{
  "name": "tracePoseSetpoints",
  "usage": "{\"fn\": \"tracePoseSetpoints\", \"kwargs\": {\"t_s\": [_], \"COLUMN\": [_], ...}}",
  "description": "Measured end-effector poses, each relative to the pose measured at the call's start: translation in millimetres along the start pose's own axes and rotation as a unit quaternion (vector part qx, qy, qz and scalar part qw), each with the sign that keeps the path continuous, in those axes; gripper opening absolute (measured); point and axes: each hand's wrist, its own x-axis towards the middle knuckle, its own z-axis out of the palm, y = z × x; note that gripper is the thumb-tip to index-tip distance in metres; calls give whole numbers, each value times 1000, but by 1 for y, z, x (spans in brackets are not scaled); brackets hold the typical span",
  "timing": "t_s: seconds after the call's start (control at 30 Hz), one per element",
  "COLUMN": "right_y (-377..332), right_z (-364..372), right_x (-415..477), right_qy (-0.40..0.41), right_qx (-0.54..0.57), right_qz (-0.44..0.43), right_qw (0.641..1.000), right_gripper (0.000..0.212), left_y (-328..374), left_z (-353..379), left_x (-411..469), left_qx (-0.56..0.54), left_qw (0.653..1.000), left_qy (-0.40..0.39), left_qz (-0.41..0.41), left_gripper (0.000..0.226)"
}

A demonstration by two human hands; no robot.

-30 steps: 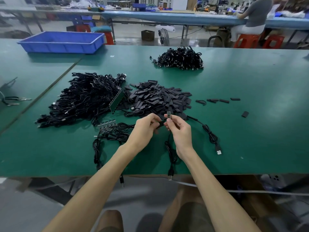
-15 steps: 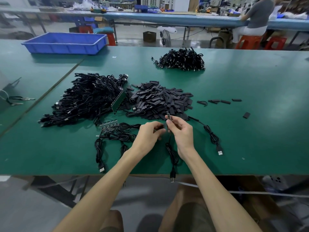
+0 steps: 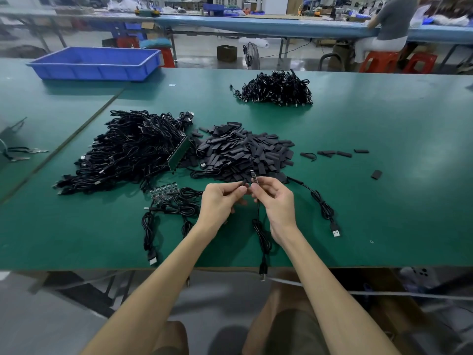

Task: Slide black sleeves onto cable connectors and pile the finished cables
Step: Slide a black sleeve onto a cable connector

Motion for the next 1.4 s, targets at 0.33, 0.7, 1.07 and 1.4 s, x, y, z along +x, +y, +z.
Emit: {"fn": "tracePoseSetpoints", "kwargs": {"t_s": [0.33,0.7,1.07,1.4], "right_y": [-5,-5,-6,-3], "right_z": [1,-2,-4,-5], "right_x": [-2,-4,-3,-1], "right_qy": [-16,-50,-50,-41], "right_qx": [18,-8,-12,-31], "right_qz": [8,-1,0,-8], "right_qw": [1000,999,999,999], "right_gripper": [14,7,4,4], "left_y": [4,7,7,5], "left_z": [-7,-12,-11,-5], "left_x": [5,4,7,4], "left_qx": [-168,-280,-270,-239], "left_qw": [980,952,953,965], "left_qy": [13,-14,-4,41], "left_qz": [-103,-121,-138,-103], "left_gripper": [20,26,28,36]}}
